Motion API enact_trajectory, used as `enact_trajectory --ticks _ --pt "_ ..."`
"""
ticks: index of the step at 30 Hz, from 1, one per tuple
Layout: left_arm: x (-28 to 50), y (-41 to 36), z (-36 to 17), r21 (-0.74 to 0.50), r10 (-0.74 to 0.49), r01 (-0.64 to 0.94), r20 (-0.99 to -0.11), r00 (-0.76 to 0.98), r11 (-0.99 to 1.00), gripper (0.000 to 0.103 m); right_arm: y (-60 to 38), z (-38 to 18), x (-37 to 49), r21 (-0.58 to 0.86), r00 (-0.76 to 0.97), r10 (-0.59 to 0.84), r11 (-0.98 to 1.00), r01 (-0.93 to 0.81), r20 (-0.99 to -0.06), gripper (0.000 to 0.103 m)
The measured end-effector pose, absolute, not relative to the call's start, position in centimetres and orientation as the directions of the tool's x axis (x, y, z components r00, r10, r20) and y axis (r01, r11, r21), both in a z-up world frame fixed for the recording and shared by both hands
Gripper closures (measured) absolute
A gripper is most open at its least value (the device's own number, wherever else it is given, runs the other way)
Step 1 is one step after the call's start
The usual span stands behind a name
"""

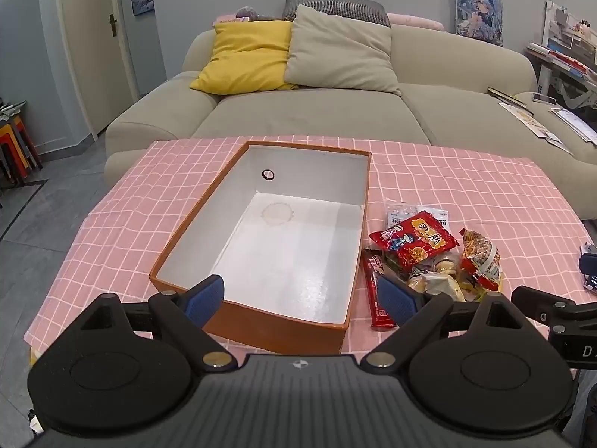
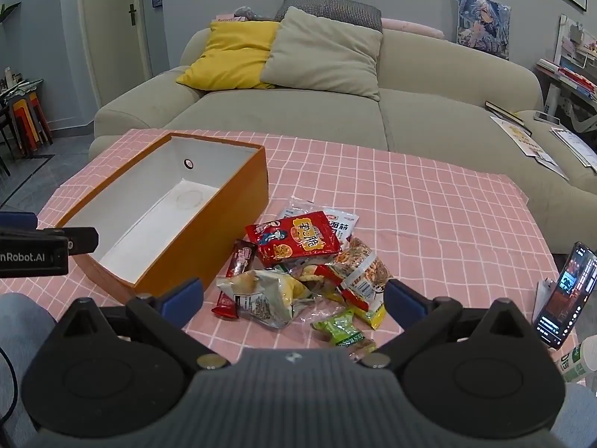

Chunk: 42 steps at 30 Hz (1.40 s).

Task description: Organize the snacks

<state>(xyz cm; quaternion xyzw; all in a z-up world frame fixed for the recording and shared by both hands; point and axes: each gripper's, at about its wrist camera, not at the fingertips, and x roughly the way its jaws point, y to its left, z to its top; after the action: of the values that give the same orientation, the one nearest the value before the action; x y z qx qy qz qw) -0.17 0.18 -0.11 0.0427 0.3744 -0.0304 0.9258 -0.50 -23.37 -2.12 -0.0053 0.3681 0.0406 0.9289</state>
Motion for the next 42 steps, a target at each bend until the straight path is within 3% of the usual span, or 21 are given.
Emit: enact_trajectory --ticks 42 --pt "-0.3 0.2 -0.13 0.053 -0.025 0.088 -0.708 0.706 0.995 0.0 -22.81 -2.04 -0.49 0.018 0.72 0.087 0.994 -0.104 -0.689 0.004"
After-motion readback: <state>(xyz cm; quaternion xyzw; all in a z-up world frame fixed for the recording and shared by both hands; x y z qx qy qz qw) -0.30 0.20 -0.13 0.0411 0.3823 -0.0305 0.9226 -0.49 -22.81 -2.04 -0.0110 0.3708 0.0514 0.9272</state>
